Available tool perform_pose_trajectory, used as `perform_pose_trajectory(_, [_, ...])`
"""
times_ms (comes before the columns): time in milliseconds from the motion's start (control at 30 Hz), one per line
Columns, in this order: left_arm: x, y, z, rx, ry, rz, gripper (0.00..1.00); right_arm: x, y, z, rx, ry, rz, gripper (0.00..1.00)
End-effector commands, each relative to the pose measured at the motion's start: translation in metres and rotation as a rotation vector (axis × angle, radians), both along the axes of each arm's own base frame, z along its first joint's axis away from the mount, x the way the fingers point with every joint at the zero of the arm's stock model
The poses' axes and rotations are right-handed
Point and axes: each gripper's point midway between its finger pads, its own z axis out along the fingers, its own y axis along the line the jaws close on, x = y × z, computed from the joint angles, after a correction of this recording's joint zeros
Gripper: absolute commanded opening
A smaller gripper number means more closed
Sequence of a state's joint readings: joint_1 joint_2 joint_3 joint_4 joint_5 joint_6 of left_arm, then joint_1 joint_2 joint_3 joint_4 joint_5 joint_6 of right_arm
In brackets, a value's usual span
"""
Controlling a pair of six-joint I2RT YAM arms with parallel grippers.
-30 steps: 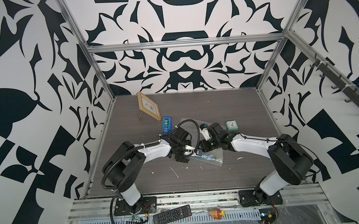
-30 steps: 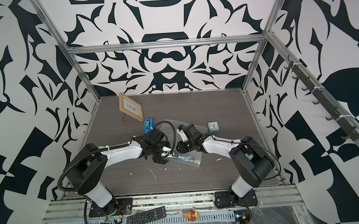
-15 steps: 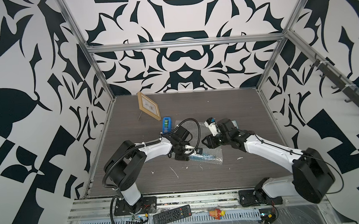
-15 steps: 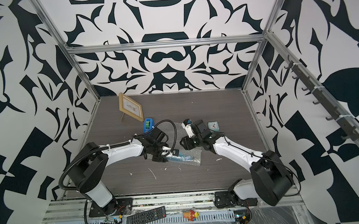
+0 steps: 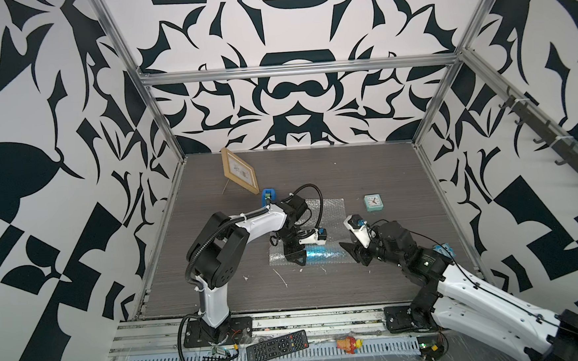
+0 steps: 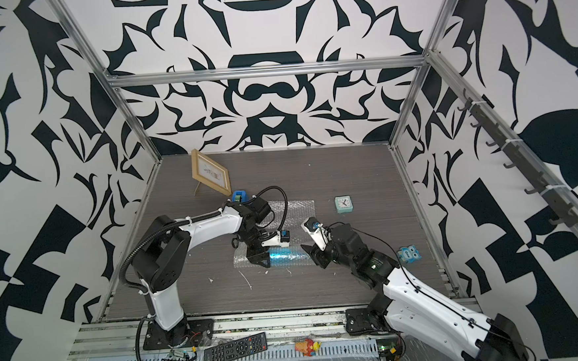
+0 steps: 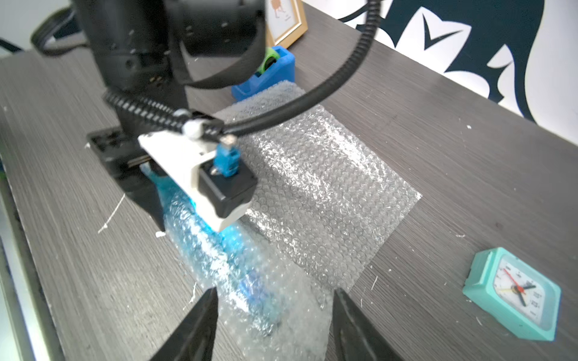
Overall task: Wrap wine bottles in bubble wrap
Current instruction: Wrap the wine bottle in bubble wrap.
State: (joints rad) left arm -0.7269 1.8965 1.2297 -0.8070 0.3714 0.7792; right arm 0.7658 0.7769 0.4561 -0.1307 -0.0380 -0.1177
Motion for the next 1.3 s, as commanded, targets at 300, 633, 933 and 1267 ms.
perform_pose_trajectory(300, [-0.014,0.012,0.009,0.070,0.244,0.115,0.23,-0.007,0.069,-0.034,-0.373,-0.327,0.325,0.64])
perform_pose_trajectory(633, [-0.014,0.009,0.013,0.045,0.316,0.135,0.23,0.006,0.102,-0.059,-0.454,-0.380,0.437,0.67])
perform_pose_trajectory(933, [-0.014,0.010,0.015,0.029,0.346,0.131,0.25,0.015,0.114,-0.092,-0.581,-0.359,0.511,0.69])
perform_pose_trajectory(1267, [-0.010,0.009,0.019,-0.008,0.342,0.130,0.28,0.006,0.093,-0.118,-0.694,-0.218,0.521,0.49])
